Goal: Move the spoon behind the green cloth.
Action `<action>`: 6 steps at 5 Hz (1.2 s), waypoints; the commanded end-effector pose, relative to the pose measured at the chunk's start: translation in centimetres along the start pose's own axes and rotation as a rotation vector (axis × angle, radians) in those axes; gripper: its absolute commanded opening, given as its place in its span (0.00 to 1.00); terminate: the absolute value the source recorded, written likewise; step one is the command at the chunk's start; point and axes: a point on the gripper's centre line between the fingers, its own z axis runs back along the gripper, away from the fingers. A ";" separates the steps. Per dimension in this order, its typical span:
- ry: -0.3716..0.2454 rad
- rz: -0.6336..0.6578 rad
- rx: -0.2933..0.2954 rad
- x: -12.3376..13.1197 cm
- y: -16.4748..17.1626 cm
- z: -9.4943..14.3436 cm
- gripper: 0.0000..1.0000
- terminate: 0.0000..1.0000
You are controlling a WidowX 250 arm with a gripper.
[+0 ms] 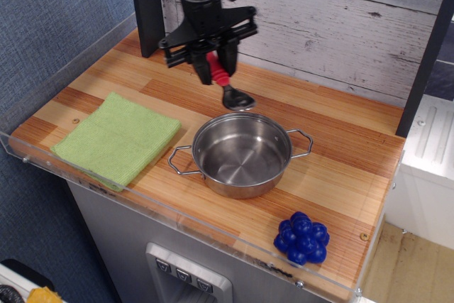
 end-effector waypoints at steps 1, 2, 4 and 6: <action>-0.089 0.084 0.055 3.1 1.4 0.2 0.00 0.00; -0.099 0.093 0.081 3.2 2.2 -0.9 0.00 0.00; -0.103 0.123 0.121 3.5 3.0 -2.1 0.00 0.00; -0.102 0.118 0.085 3.6 3.7 -2.8 0.00 0.00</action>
